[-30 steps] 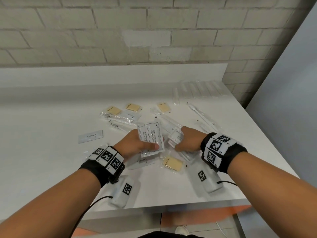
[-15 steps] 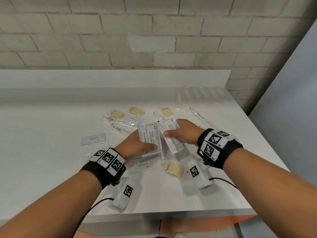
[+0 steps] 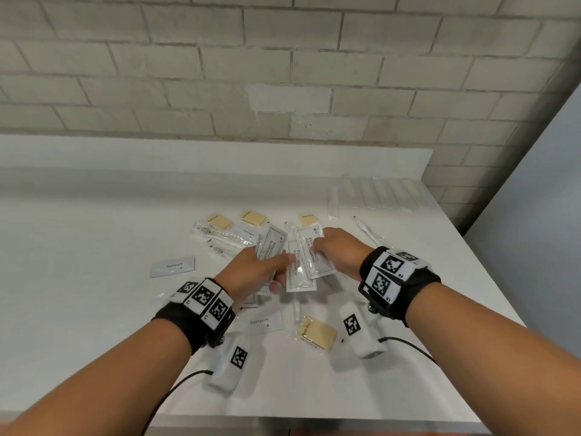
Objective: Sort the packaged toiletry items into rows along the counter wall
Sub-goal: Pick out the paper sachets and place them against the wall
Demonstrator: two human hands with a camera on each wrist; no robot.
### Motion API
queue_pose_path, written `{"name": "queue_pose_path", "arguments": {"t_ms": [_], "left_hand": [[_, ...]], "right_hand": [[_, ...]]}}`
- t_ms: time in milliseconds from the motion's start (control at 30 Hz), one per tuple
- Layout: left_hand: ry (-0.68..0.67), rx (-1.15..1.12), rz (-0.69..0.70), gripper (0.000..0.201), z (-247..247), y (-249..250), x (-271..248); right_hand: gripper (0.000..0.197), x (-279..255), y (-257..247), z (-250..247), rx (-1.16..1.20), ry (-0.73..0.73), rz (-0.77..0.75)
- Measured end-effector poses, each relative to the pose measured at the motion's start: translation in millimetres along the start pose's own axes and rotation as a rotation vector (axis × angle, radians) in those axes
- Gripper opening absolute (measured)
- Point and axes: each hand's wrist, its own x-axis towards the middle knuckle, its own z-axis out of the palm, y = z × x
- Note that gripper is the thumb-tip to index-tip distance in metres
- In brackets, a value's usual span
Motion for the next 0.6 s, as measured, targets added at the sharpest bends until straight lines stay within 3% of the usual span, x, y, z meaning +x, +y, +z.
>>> {"name": "queue_pose_path", "arguments": {"t_ms": [133, 233, 433, 533, 600], "left_hand": [[-0.036, 0.077, -0.015, 0.034, -5, -2, 5], [-0.048, 0.103, -0.037, 0.043, -9, -2, 5], [0.001, 0.095, -0.017, 0.031, -15, 3, 7], [0.012, 0.081, -0.008, 0.04, -18, 4, 10], [0.026, 0.058, 0.008, 0.039, -20, 4, 11]], "right_hand": [[0.025, 2, -4, -5, 0.002, 0.036, 0.003], [0.019, 6, -8, -7, 0.024, 0.013, 0.0], [0.008, 16, -17, -7, 0.05, -0.037, 0.012], [0.034, 21, -19, -2, 0.042, -0.112, -0.017], [0.029, 22, -20, -1, 0.074, -0.166, -0.038]]}}
